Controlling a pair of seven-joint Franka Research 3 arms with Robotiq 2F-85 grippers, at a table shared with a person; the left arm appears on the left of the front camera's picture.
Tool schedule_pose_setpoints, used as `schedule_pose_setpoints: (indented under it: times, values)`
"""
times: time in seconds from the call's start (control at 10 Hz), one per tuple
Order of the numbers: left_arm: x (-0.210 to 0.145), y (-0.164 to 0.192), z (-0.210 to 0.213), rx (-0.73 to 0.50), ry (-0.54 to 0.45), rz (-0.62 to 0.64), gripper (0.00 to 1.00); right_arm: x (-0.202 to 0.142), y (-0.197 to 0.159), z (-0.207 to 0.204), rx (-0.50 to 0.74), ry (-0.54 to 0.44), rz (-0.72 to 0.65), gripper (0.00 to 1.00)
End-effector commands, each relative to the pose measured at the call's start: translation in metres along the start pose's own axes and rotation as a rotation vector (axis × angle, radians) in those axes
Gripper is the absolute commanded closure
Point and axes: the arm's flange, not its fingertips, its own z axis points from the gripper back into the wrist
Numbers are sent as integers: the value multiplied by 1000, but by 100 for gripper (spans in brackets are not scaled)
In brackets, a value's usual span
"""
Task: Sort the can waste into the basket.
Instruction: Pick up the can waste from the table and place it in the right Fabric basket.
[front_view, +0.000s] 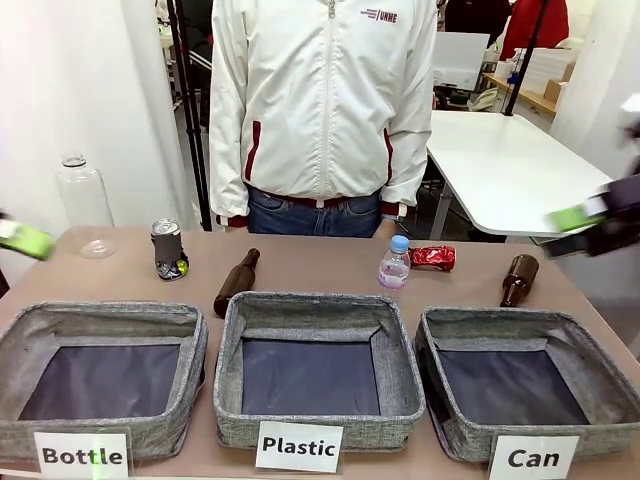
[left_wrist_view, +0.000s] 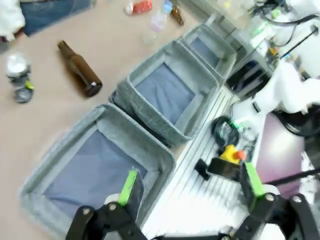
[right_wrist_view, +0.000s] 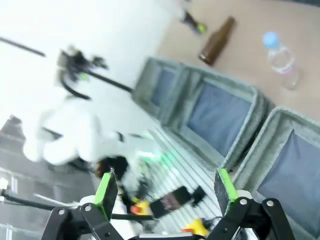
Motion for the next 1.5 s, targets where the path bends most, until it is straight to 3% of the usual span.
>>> schedule_pose_setpoints:
  times: [0.0,0.1,0.3,0.5,0.6,0.7,1.3,1.4]
  values:
    - [-26,53,38,-118,-172,131,0,-11,-66,50,130,-175,-163,0]
    - [-42,71,53,-129,-276,207,0,-21,-85,66,161,-234,-203,0]
    - [-75,80,42,-133,-436,316,0,-49,-123,96,250,-388,-284,0]
    - [-86,79,15,-17,-555,502,0,-62,-136,107,251,-492,-352,0]
    - [-80,102,73,-116,-449,364,0,-58,-134,100,164,-517,-335,0]
    - [-80,102,73,-116,-449,364,0,-73,-142,109,250,-457,-361,0]
    - [-79,101,72,-118,-456,388,0,-73,-142,109,250,-457,-361,0]
    - [-88,96,78,-88,-477,277,0,-73,-142,109,250,-457,-361,0]
